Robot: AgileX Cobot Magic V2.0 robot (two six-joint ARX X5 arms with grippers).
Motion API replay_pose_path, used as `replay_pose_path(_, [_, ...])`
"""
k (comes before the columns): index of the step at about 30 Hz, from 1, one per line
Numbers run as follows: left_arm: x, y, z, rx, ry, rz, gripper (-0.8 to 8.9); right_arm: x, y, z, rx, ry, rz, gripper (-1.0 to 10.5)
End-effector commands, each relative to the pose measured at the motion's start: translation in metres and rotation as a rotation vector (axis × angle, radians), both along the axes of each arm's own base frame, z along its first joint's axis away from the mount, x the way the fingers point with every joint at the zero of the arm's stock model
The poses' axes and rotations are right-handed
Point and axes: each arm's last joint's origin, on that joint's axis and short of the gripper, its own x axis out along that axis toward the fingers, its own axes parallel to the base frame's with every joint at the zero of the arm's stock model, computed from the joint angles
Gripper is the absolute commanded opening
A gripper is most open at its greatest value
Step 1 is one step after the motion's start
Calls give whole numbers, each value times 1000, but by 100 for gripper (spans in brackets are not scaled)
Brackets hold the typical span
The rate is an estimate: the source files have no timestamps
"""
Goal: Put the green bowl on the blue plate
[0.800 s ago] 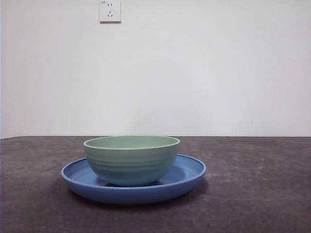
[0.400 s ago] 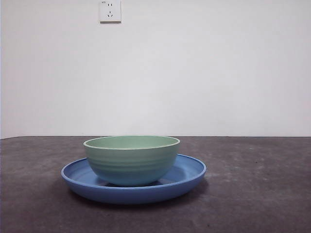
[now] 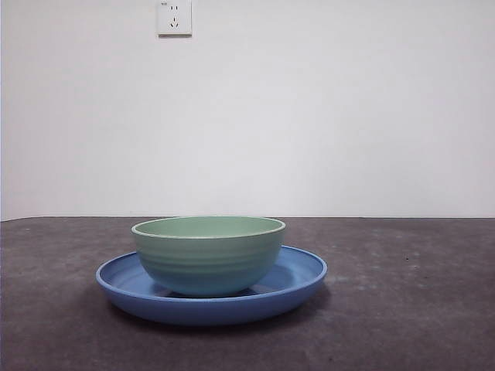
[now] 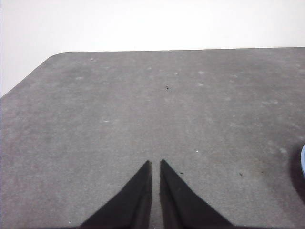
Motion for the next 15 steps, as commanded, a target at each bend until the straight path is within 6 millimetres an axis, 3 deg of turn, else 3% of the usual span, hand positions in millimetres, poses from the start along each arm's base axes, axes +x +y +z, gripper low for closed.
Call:
replay_pose_path(1, [1,0,-7,8,24,4,27,16,-4,-18,61,-114,-81,24])
replay_pose_path(7, [1,0,-7,8,24,4,27,36,-20,-68,160,-551,-271,24])
replay_pose_path(15, [1,0,-7,8,24,4,27,29,-32,-138,15,-630,-502,24])
